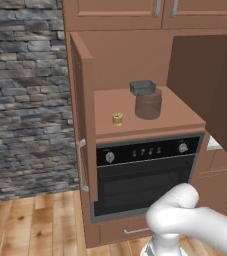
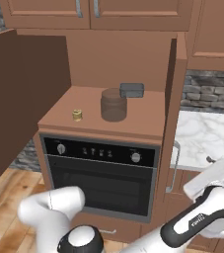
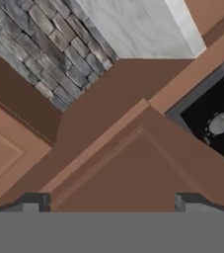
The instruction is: Pick the candle and jar from the dining table and place them in the open cabinet. Close the cabinet after placing the objects.
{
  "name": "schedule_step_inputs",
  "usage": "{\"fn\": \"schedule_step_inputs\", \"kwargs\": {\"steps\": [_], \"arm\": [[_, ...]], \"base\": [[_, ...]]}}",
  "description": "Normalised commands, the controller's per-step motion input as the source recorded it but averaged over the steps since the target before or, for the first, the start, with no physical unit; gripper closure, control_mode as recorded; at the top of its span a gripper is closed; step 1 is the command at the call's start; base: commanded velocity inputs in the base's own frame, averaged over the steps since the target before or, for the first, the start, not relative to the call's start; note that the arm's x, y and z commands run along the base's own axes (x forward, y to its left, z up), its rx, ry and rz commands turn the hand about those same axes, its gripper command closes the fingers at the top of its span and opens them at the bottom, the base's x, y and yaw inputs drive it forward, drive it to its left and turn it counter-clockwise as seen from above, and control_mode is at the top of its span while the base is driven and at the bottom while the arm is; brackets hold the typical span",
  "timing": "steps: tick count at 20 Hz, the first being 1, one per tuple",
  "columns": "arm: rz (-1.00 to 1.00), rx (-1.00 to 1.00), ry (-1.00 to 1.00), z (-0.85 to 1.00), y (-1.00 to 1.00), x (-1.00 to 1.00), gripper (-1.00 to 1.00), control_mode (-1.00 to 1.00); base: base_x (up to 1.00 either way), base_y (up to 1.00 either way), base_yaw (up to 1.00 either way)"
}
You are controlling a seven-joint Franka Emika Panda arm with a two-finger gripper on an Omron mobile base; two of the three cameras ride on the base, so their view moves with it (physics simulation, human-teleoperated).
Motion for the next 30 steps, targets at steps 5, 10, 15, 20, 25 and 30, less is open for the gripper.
{"fn": "schedule_step_inputs", "kwargs": {"steps": [5, 10, 15, 20, 25, 30], "arm": [[0.19, 0.0, 0.0, -0.02, 0.0, 0.45, -1.0, -1.0], [0.15, -0.02, 0.0, 0.0, 0.14, 0.01, -1.0, -1.0], [0.06, -0.1, 0.0, 0.0, 0.78, -0.08, -1.0, -1.0], [0.0, -0.13, 0.0, 0.0, 1.0, 0.0, -1.0, -1.0], [0.0, -0.13, 0.0, 0.0, 1.0, 0.0, -1.0, -1.0], [0.0, -0.15, 0.0, 0.0, 1.0, 0.0, -1.0, -1.0]], "base": [[0.0, 0.0, 0.0], [0.0, 0.0, 0.0], [0.0, 0.0, 0.0], [0.0, 0.0, 0.0], [0.0, 0.0, 0.0], [0.0, 0.0, 0.0]]}}
